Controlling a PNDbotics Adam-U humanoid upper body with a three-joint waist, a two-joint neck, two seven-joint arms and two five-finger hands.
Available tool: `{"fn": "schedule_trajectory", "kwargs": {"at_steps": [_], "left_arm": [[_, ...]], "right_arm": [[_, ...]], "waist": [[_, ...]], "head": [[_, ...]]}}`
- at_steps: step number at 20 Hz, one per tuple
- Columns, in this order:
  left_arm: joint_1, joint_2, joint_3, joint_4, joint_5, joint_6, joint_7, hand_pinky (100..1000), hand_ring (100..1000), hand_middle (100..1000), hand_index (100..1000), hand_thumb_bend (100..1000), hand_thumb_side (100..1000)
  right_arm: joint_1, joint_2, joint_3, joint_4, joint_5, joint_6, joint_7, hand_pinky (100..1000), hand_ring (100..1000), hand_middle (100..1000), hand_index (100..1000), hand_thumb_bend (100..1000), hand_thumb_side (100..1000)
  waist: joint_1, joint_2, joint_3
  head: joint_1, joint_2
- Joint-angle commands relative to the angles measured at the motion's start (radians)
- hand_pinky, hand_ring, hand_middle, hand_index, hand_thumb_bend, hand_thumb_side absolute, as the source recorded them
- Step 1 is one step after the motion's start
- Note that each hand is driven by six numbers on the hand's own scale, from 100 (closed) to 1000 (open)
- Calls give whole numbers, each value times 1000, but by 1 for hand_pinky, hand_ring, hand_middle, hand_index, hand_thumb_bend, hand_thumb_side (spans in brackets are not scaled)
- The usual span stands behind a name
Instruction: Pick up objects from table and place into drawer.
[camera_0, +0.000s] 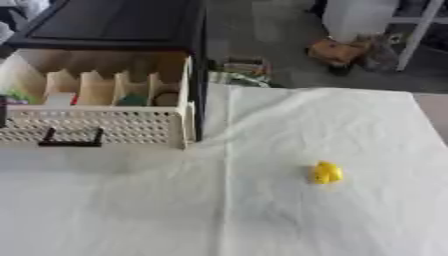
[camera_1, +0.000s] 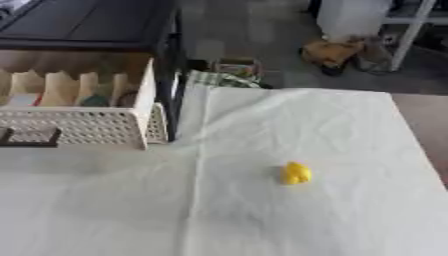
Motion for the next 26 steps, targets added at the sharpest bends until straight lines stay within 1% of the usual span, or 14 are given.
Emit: {"fn": "schedule_trajectory", "kwargs": {"at_steps": [1,3,4,5,7,8,10,14,17,20,21,23,24,26], "left_arm": [[6,-19,-32,-8,50,-46,49,100,100,100,873,100,553],[5,-44,-55,-8,79,-76,78,100,100,100,887,100,520],[-1,-57,-62,-8,93,-90,92,100,100,100,888,100,539],[-8,-73,-72,-8,106,-103,106,100,100,100,889,100,516],[-13,-92,-87,-8,134,-131,133,100,100,100,889,100,516],[-13,-94,-92,-8,148,-145,147,100,100,206,887,100,496],[-28,-125,-118,-8,177,-174,176,110,100,268,887,100,491],[-44,-164,-179,-8,235,-231,234,143,107,306,884,100,546],[-42,-158,-201,-8,282,-269,276,143,107,306,884,100,546],[-43,-149,-195,-8,328,-277,273,143,107,306,884,100,546],[-47,-152,-196,-8,344,-275,265,227,214,378,877,100,587],[-70,-185,-225,-8,373,-272,240,270,258,402,879,100,558],[-77,-205,-238,-8,388,-271,226,288,273,413,877,100,601],[-88,-234,-259,-8,417,-261,197,291,273,415,874,100,647]], "right_arm": [[-18,-98,11,-16,49,21,16,792,690,274,831,568,1000],[-26,-142,21,-16,76,35,37,797,698,259,831,595,1000],[-29,-164,27,-16,87,40,48,801,700,241,827,615,1000],[-32,-185,36,-16,94,44,59,802,700,236,826,621,985],[-39,-211,42,-16,94,52,84,802,700,236,826,621,985],[-41,-218,43,-16,93,52,95,812,719,213,831,655,926],[-49,-251,69,-16,110,49,120,819,729,194,833,671,874],[-68,-332,124,-16,152,53,177,829,748,149,843,704,751],[-80,-353,137,-16,154,55,224,829,748,149,843,704,751],[-88,-354,128,-16,143,55,267,829,748,149,843,704,751],[-89,-359,130,-16,140,52,277,848,774,127,862,728,589],[-101,-391,163,-16,134,50,304,852,780,127,866,734,563],[-112,-401,184,-16,129,57,318,855,786,129,874,738,533],[-139,-408,225,-14,123,73,347,857,789,129,881,744,499]], "waist": [[2,-23,-2],[3,-27,-4],[4,-29,-5],[5,-30,-6],[7,-32,-6],[6,-33,-7],[4,-36,-10],[5,-37,-9],[5,-37,-9],[6,-37,-9],[2,-37,-8],[-4,-37,-5],[-4,-38,-3],[-5,-39,-2]], "head": [[-5,11],[-7,14],[-7,17],[-8,19],[-10,21],[-10,22],[-12,24],[-16,22],[-15,22],[-15,22],[-17,21],[-26,20],[-29,20],[-31,22]]}}
